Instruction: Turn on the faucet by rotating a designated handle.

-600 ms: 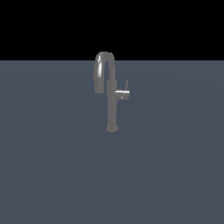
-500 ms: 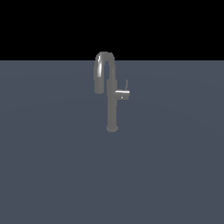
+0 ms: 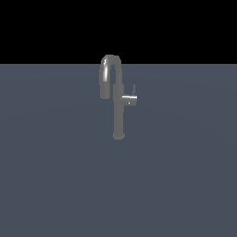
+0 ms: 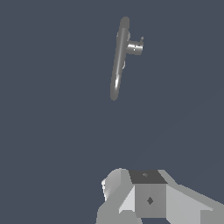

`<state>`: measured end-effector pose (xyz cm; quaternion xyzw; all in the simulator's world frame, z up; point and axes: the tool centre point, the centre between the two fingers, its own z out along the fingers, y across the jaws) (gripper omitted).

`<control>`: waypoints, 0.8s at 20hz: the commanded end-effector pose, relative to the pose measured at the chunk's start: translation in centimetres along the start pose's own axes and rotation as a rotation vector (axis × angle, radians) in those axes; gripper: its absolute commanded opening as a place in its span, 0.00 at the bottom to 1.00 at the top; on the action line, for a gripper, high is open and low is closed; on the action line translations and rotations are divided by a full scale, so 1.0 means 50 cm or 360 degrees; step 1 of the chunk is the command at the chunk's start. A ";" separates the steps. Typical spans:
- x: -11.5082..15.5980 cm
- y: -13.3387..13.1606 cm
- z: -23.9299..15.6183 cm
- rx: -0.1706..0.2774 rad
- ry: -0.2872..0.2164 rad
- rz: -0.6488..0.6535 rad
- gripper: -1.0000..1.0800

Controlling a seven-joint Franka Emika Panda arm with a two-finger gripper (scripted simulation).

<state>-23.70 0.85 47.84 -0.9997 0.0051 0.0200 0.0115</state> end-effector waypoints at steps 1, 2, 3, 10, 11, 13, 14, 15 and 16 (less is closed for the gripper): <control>0.014 -0.001 0.001 0.0033 -0.0028 0.0033 0.00; 0.021 -0.002 0.002 0.0049 -0.0042 0.0050 0.00; 0.028 -0.002 0.002 0.0067 -0.0056 0.0067 0.00; 0.097 -0.003 0.011 0.0231 -0.0193 0.0233 0.00; 0.108 -0.002 0.013 0.0259 -0.0216 0.0260 0.00; 0.132 0.000 0.018 0.0315 -0.0263 0.0316 0.00; 0.143 0.001 0.020 0.0344 -0.0286 0.0345 0.00; 0.155 0.002 0.023 0.0372 -0.0310 0.0373 0.00; 0.167 0.003 0.026 0.0401 -0.0334 0.0402 0.00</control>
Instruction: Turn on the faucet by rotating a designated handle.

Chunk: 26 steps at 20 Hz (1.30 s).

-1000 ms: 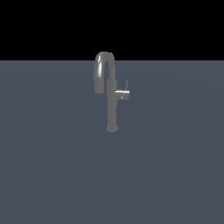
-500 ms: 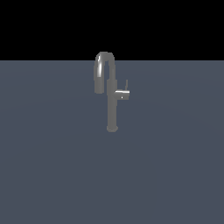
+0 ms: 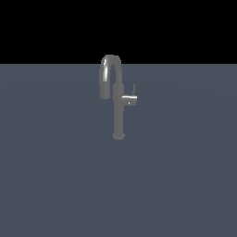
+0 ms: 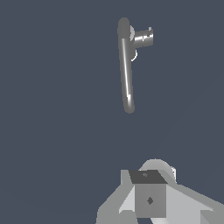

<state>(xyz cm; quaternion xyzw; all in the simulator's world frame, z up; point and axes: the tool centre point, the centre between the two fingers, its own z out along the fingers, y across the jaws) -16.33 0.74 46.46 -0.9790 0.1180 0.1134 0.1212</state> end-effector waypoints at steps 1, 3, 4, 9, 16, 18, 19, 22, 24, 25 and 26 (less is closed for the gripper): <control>0.031 -0.002 0.002 0.0073 -0.0060 0.0073 0.00; 0.056 -0.003 0.004 0.0133 -0.0109 0.0132 0.00; 0.068 -0.003 0.005 0.0163 -0.0134 0.0162 0.00; 0.132 -0.001 0.015 0.0318 -0.0261 0.0314 0.00; 0.223 0.012 0.040 0.0550 -0.0449 0.0539 0.00; 0.249 0.018 0.050 0.0621 -0.0506 0.0607 0.00; 0.262 0.021 0.055 0.0657 -0.0535 0.0641 0.00; 0.300 0.031 0.074 0.0763 -0.0622 0.0743 0.00; 0.325 0.039 0.087 0.0835 -0.0680 0.0812 0.00; 0.337 0.042 0.094 0.0871 -0.0709 0.0846 0.00; 0.348 0.046 0.102 0.0907 -0.0738 0.0881 0.00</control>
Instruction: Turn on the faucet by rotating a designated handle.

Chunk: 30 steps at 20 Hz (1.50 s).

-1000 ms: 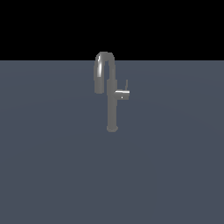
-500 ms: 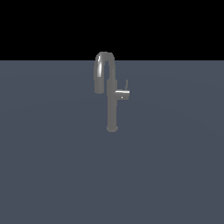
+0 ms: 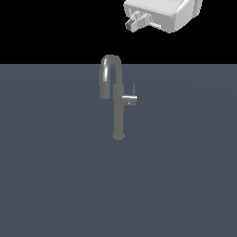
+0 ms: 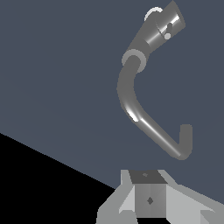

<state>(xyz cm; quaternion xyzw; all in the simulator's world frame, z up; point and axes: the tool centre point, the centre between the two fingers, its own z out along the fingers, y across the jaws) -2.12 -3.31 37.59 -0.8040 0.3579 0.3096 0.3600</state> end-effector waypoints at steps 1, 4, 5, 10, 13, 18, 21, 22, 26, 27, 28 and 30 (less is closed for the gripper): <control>0.037 -0.003 0.001 0.0092 -0.0075 0.0087 0.00; 0.080 -0.003 0.006 0.0201 -0.0164 0.0192 0.00; 0.095 -0.002 0.008 0.0238 -0.0194 0.0228 0.00; 0.168 0.004 0.023 0.0425 -0.0347 0.0409 0.00; 0.211 0.011 0.037 0.0540 -0.0440 0.0521 0.00; 0.270 0.024 0.064 0.0701 -0.0572 0.0678 0.00; 0.295 0.031 0.078 0.0775 -0.0633 0.0751 0.00; 0.302 0.033 0.083 0.0796 -0.0650 0.0771 0.00; 0.323 0.040 0.098 0.0862 -0.0704 0.0835 0.00; 0.326 0.041 0.101 0.0873 -0.0713 0.0846 0.00; 0.329 0.041 0.104 0.0883 -0.0721 0.0856 0.00; 0.333 0.043 0.107 0.0896 -0.0732 0.0868 0.00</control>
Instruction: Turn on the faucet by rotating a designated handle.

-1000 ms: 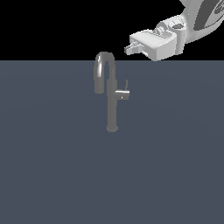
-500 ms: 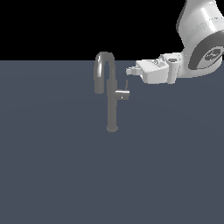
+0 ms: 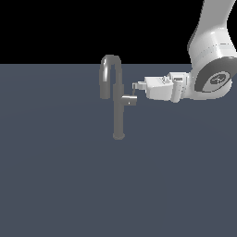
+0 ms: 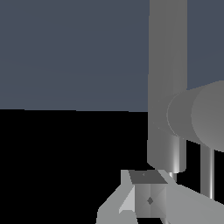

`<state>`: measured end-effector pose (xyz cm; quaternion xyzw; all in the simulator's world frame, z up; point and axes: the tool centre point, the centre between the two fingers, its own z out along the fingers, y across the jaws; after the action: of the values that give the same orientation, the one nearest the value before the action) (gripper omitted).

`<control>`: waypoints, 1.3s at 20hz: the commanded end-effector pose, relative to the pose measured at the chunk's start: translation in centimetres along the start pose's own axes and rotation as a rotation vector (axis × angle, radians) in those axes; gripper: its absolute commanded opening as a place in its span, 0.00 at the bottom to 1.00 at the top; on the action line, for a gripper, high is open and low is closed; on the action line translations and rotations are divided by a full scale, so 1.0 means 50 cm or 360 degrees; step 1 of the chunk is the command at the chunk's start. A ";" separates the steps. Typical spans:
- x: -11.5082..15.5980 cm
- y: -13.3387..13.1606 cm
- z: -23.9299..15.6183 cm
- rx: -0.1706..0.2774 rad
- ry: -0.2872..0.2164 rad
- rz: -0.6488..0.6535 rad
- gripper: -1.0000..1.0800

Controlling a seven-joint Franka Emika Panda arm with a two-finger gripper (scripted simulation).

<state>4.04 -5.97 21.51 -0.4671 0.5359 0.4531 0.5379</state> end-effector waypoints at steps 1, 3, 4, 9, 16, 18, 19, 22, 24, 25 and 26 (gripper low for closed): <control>0.005 -0.001 0.002 0.0016 -0.0014 0.0014 0.00; 0.006 -0.001 0.003 0.0018 -0.0016 0.0016 0.00; 0.006 -0.001 0.003 0.0018 -0.0016 0.0016 0.00; 0.001 0.010 0.002 0.0018 -0.0016 0.0016 0.00; -0.018 0.042 0.003 0.0018 -0.0016 0.0016 0.00; -0.016 0.043 0.003 0.0018 -0.0016 0.0015 0.00; -0.017 0.049 0.003 0.0018 -0.0016 0.0015 0.00; -0.019 0.068 0.003 0.0018 -0.0016 0.0015 0.00; -0.020 0.081 0.003 0.0018 -0.0016 0.0015 0.00; -0.021 0.088 0.003 0.0018 -0.0016 0.0015 0.00; -0.022 0.094 0.004 0.0018 -0.0016 0.0015 0.00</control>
<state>0.48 -5.26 22.70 -0.4613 0.5383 0.4483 0.5445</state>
